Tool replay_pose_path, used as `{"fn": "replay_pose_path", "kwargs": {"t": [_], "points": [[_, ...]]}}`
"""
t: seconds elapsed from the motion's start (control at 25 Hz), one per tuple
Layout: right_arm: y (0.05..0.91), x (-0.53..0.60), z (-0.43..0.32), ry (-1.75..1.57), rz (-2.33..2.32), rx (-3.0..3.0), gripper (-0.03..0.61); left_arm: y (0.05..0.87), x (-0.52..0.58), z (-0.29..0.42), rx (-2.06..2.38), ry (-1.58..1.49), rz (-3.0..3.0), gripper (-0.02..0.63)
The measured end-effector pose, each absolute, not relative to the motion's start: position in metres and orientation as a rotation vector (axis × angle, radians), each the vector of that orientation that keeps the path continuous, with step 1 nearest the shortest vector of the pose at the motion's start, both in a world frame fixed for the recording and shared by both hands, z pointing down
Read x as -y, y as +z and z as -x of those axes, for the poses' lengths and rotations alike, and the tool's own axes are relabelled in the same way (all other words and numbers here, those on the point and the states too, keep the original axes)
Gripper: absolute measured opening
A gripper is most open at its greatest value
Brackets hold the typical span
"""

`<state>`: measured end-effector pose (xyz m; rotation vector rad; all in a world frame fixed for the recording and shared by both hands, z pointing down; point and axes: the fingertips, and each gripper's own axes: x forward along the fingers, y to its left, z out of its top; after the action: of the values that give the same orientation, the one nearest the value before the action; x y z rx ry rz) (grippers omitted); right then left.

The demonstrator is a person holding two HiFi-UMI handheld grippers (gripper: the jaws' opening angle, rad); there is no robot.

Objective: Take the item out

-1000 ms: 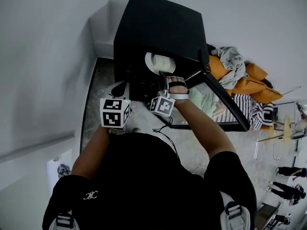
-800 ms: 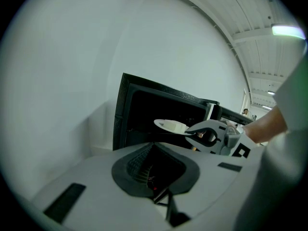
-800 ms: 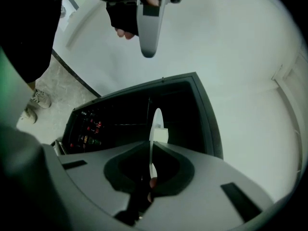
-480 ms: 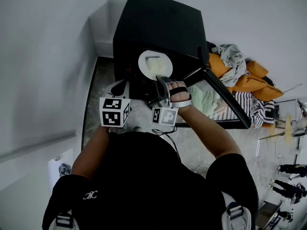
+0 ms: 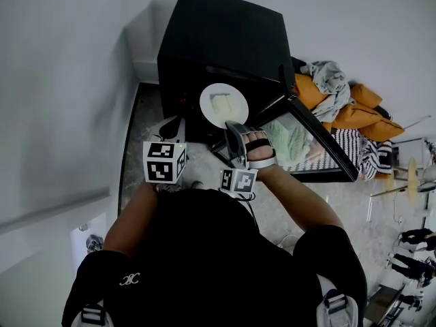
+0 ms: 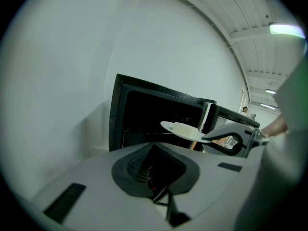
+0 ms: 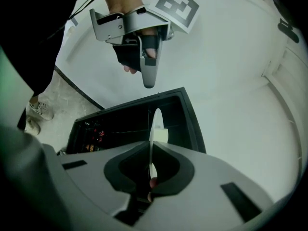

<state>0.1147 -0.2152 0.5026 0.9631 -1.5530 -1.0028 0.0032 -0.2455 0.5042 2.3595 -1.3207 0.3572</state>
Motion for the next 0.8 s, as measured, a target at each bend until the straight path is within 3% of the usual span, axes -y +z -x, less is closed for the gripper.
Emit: {"fn": "replay_pose_path", "kwargs": {"t": [0.8], "points": [[0.498, 0.199, -0.131, -1.001, -0.947, 1.544, 0.020, 0.504, 0.246, -0.032, 1.246, 0.383, -2.407, 0.008]]}}
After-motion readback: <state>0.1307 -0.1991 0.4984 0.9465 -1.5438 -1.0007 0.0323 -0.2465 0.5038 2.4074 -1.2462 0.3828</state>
